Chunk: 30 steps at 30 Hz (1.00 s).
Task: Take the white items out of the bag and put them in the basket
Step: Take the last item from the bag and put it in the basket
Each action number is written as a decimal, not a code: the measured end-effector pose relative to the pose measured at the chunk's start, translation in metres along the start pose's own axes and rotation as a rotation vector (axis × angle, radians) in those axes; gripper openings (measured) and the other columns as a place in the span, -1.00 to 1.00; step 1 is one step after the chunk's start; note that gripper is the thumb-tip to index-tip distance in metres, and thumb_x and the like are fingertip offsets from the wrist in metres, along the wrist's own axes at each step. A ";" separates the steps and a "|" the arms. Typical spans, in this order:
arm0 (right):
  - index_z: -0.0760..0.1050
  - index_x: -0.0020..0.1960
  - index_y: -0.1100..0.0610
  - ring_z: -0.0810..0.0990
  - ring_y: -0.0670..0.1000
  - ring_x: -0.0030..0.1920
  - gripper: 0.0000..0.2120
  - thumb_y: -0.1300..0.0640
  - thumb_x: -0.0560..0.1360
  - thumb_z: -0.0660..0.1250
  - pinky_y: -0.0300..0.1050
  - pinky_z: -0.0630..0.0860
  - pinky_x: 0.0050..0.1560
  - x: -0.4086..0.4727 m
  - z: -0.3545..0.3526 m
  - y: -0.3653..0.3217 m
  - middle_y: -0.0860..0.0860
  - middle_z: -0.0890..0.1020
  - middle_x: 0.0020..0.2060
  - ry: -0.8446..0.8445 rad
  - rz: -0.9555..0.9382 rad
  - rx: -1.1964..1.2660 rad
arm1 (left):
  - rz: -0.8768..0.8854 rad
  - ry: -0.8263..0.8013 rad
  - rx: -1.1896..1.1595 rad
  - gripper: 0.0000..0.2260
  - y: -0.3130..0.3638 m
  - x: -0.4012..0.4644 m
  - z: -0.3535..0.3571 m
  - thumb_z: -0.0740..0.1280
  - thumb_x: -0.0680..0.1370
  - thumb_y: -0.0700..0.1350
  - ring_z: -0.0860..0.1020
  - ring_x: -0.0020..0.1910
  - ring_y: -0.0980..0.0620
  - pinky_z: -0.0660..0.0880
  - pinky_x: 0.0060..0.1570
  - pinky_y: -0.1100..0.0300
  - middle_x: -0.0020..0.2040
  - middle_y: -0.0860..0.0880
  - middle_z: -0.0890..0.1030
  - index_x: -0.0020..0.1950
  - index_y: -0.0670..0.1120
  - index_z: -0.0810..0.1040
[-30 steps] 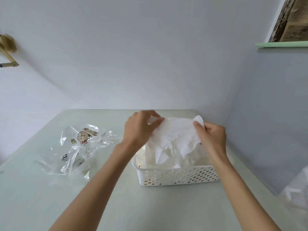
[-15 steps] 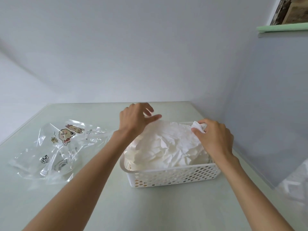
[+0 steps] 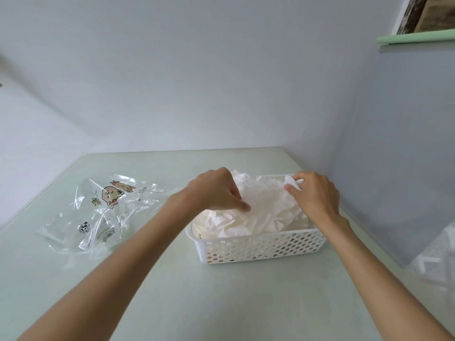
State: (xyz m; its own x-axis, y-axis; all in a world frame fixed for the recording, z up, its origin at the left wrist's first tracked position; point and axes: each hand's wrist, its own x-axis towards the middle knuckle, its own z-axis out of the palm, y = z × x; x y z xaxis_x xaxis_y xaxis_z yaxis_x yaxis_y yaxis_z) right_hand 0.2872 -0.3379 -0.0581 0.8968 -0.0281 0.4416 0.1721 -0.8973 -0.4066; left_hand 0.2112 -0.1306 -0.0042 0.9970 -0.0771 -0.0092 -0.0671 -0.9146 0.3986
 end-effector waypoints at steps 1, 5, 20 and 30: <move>0.62 0.06 0.05 0.60 0.21 -0.06 -0.80 -0.01 0.50 0.37 -0.13 0.35 -0.22 0.000 -0.001 0.001 0.09 0.68 -0.05 0.000 0.004 0.008 | -0.003 0.000 -0.001 -0.75 -0.005 -0.003 -0.003 0.49 0.38 0.11 0.39 -0.46 0.10 0.31 -0.38 0.26 -0.54 0.12 0.42 -0.41 0.02 0.59; 0.62 0.08 0.03 0.62 0.18 -0.04 -0.77 -0.04 0.47 0.41 -0.15 0.37 -0.19 0.000 0.001 0.001 0.08 0.68 -0.02 -0.033 0.021 0.051 | -0.015 -0.053 0.043 -0.76 -0.021 -0.014 -0.002 0.47 0.38 0.21 0.47 -0.34 0.13 0.37 -0.27 0.25 -0.46 0.19 0.49 -0.24 0.05 0.67; -0.27 0.55 -0.10 -0.35 -0.07 0.51 -0.44 -0.18 0.64 -0.12 0.06 -0.33 0.49 -0.016 0.004 -0.027 -0.11 -0.28 0.53 -0.626 -0.335 -0.184 | 0.149 -0.104 0.380 -0.14 -0.027 0.024 0.030 -0.17 0.43 0.46 -0.24 0.54 0.10 -0.23 0.52 0.03 0.57 0.02 -0.23 0.57 -0.03 -0.21; -0.38 0.52 -0.08 -0.36 -0.07 0.50 -0.24 -0.42 0.50 -0.18 0.03 -0.37 0.47 -0.008 0.002 0.002 -0.07 -0.33 0.51 -0.917 -0.228 -0.392 | 0.053 -0.322 0.498 -0.19 -0.038 0.021 0.040 -0.12 0.50 0.43 -0.23 0.54 0.12 -0.23 0.52 0.05 0.56 0.06 -0.27 0.56 -0.03 -0.28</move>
State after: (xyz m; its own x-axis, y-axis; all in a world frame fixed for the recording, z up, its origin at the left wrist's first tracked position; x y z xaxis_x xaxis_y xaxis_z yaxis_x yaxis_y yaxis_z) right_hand 0.2807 -0.3390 -0.0641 0.8540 0.3621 -0.3736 0.3802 -0.9245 -0.0269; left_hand 0.2330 -0.1136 -0.0560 0.9347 -0.1736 -0.3101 -0.2049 -0.9762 -0.0710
